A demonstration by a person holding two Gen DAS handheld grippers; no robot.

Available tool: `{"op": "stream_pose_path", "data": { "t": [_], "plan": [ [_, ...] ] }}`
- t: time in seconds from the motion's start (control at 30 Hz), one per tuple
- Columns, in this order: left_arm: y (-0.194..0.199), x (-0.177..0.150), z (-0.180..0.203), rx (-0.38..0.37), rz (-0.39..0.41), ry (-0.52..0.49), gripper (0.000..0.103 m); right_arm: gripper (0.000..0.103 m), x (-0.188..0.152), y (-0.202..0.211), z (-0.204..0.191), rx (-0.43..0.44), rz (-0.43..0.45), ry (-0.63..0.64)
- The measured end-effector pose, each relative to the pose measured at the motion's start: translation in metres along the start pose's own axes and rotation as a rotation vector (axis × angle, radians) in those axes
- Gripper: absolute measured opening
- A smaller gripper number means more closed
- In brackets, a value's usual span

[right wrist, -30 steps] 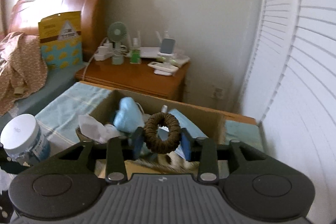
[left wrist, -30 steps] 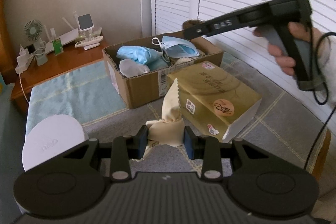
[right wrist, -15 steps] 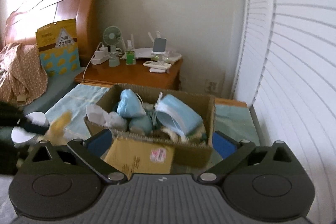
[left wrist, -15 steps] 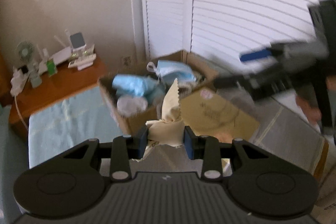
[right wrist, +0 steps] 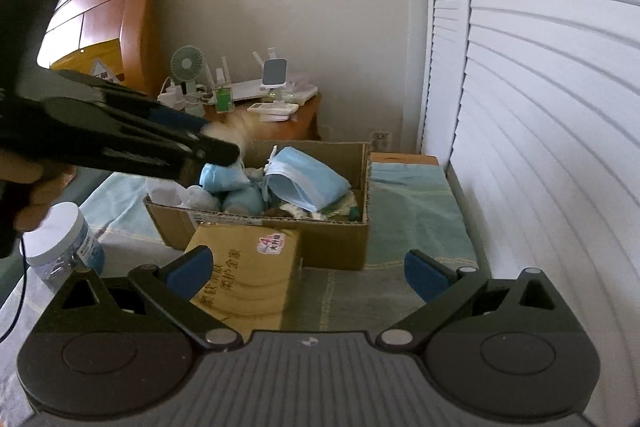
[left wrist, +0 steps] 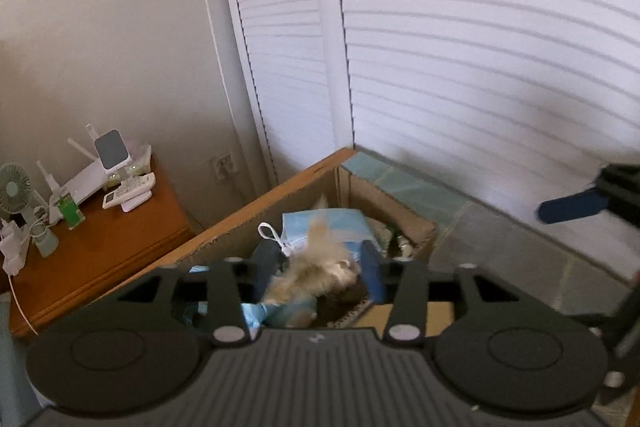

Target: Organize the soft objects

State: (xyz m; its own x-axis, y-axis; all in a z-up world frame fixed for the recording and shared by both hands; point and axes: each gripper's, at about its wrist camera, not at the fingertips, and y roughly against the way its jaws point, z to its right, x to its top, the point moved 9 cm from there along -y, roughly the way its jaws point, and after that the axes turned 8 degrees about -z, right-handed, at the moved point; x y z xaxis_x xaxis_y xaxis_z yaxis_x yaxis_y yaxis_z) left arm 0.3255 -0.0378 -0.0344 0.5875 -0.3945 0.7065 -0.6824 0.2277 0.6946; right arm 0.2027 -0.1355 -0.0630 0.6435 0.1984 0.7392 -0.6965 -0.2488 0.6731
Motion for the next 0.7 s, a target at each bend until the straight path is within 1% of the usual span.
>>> {"op": "stream_pose_path", "data": {
  "t": [0.03, 0.07, 0.1, 0.2, 0.33, 0.5, 0.53, 0.57, 0.7],
  "plan": [
    [-0.003, -0.002, -0.001, 0.013, -0.001, 0.004, 0.074, 0.103, 0.0, 0.001, 0.001, -0.002, 0.0, -0.001],
    [-0.003, -0.004, -0.002, 0.027, -0.001, 0.012, 0.089, 0.103, -0.001, 0.001, 0.002, -0.003, -0.002, -0.002],
    [-0.002, -0.006, -0.004, 0.043, 0.009, 0.023, 0.096, 0.103, -0.002, 0.001, 0.003, -0.005, -0.005, -0.005],
    [0.011, -0.014, -0.005, 0.051, 0.03, 0.048, 0.102, 0.103, -0.003, 0.004, 0.004, -0.003, -0.006, -0.015],
    [0.031, -0.03, -0.005, 0.09, 0.035, 0.092, 0.102, 0.103, -0.004, 0.008, 0.003, -0.021, -0.014, -0.033],
    [0.056, -0.059, -0.002, 0.258, 0.013, 0.161, 0.102, 0.103, -0.005, 0.021, 0.002, -0.056, -0.033, -0.076],
    [0.061, -0.064, -0.001, 0.275, 0.005, 0.176, 0.102, 0.103, -0.005, 0.024, 0.002, -0.068, -0.043, -0.085],
    [0.067, -0.069, 0.0, 0.28, -0.005, 0.2, 0.102, 0.103, -0.006, 0.027, 0.001, -0.084, -0.051, -0.091],
    [0.085, -0.082, 0.012, 0.234, -0.051, 0.311, 0.102, 0.103, -0.011, 0.035, -0.002, -0.16, -0.111, -0.111]
  ]
}}
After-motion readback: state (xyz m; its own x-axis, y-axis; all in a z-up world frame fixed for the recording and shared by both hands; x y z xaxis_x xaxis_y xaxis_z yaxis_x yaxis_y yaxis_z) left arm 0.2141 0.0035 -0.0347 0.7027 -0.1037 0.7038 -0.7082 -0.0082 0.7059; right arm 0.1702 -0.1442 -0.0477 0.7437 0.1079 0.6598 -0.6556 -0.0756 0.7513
